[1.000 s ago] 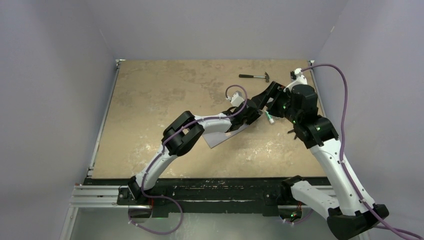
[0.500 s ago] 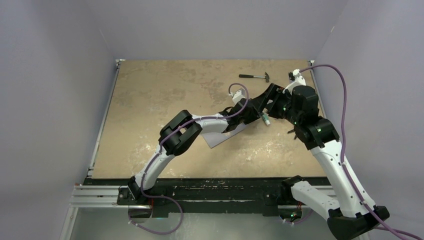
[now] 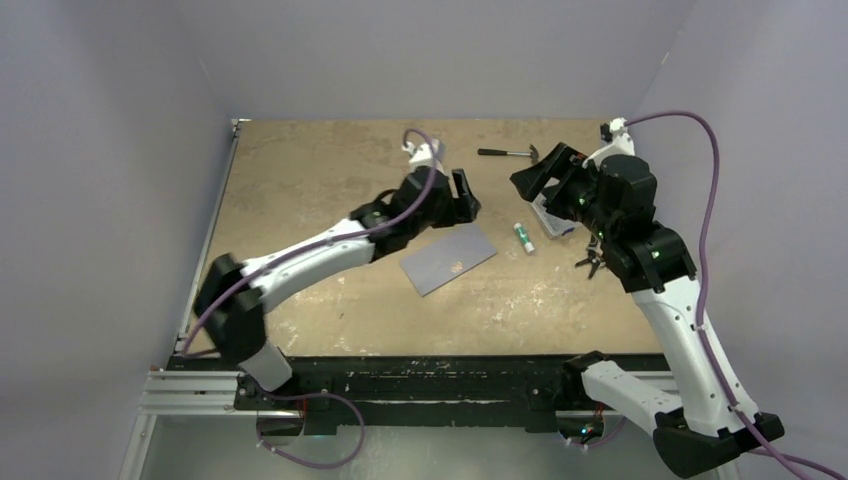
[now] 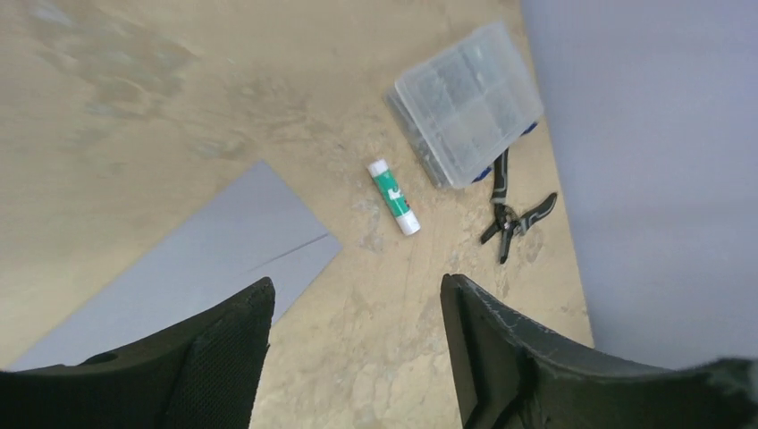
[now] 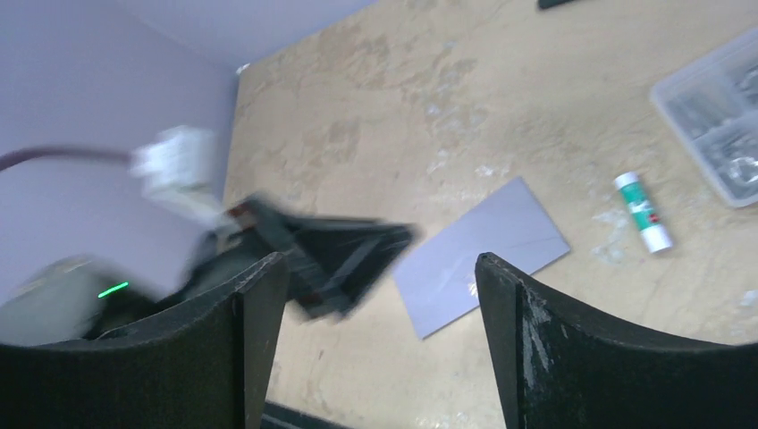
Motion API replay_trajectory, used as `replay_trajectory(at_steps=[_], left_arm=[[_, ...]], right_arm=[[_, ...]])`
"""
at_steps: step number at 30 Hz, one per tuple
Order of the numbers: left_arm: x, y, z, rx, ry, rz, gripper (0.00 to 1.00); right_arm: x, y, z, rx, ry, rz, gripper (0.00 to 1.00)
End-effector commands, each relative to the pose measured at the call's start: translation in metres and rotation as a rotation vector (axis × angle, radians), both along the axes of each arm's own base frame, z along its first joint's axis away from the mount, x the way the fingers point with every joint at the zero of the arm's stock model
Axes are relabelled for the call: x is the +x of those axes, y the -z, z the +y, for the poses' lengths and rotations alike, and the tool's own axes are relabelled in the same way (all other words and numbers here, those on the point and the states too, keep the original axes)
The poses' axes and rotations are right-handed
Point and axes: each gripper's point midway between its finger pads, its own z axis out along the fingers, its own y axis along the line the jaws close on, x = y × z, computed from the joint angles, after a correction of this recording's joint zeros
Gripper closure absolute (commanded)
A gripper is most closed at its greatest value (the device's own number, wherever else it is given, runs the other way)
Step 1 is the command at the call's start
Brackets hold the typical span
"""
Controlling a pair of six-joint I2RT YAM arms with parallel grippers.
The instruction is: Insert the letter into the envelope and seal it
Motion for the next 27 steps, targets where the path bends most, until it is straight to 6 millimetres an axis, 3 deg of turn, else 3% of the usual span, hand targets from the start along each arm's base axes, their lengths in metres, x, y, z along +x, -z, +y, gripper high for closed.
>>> replay_trajectory(at_steps=[1, 4, 8, 11, 16, 21, 27], left_arm=[[-0.027, -0.06, 0.109, 0.235, -0.136, -0.114, 0.21], [-0.049, -0.102, 0.169, 0.313, -0.236, -0.158, 0.12], [-0.078, -0.149, 0.236, 0.326, -0.366, -0.221, 0.07], [-0.096, -0.175, 0.275, 0.332, -0.436, -0.268, 0.05], [-0.118, -0.215, 0.33, 0.364, -0.536, -0.361, 0.03], [-0.13, -0.237, 0.357, 0.383, -0.573, -0.417, 0.02], [-0.131, -0.244, 0.361, 0.386, -0.581, -0.444, 0.01]], right_arm=[[0.006, -0.04, -0.035, -0.097, 0.152, -0.118, 0.18], [-0.002, -0.071, -0.063, -0.166, 0.251, -0.247, 0.12], [-0.006, -0.093, -0.098, -0.272, 0.4, -0.297, 0.01], [-0.007, -0.108, -0.113, -0.309, 0.473, -0.303, 0.01], [-0.026, -0.149, -0.136, -0.29, 0.582, -0.396, 0.01], [-0.046, -0.173, -0.156, -0.279, 0.671, -0.451, 0.01], [-0.048, -0.173, -0.161, -0.286, 0.698, -0.445, 0.01]])
